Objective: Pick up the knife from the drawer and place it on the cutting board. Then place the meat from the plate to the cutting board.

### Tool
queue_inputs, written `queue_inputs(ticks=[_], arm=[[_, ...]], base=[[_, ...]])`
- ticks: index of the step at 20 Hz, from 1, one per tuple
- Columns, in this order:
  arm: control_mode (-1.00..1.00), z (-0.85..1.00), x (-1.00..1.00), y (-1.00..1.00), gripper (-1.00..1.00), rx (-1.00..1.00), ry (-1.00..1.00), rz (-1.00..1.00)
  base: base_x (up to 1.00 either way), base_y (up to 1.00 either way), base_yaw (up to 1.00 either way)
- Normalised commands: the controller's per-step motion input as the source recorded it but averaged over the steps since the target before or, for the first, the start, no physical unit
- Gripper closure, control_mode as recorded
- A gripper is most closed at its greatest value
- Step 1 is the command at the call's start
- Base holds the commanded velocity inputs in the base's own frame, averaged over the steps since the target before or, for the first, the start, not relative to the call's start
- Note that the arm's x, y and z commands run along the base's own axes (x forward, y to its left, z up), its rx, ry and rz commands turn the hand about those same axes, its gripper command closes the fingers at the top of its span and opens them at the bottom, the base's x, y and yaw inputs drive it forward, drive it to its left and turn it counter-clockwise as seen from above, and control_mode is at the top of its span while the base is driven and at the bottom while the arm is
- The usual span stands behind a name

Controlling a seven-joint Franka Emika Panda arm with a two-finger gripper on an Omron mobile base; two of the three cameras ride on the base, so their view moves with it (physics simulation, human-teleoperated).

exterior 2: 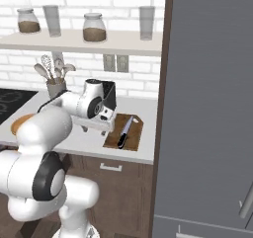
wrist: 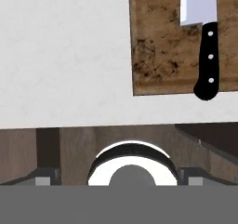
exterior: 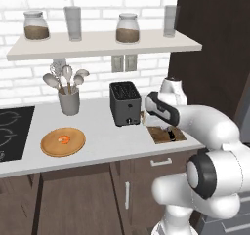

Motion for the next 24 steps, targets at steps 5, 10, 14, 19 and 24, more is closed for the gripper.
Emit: queue_inputs(ticks=[5,10,14,19,24], arm=[[-1.00,0.00,-0.02,1.00,-1.00,0.00,0.00,0.02],[-1.00,0.01,0.00,1.00,-1.00,0.00,0.00,0.09],[-1.00,0.03,0.00,1.00,-1.00,-0.02,0.00,0.18],[-1.00,0.00,0.00,1.00,-1.00,-0.03,-0.17,0.22],[-1.00,0.02,0.08,1.00,-1.00,0.00,-0.20,0.16]], base=[[0.00,0.00,0.00],[0.00,0.00,0.00],[0.00,0.00,0.00],[0.00,0.00,0.00],[0.00,0.00,0.00]])
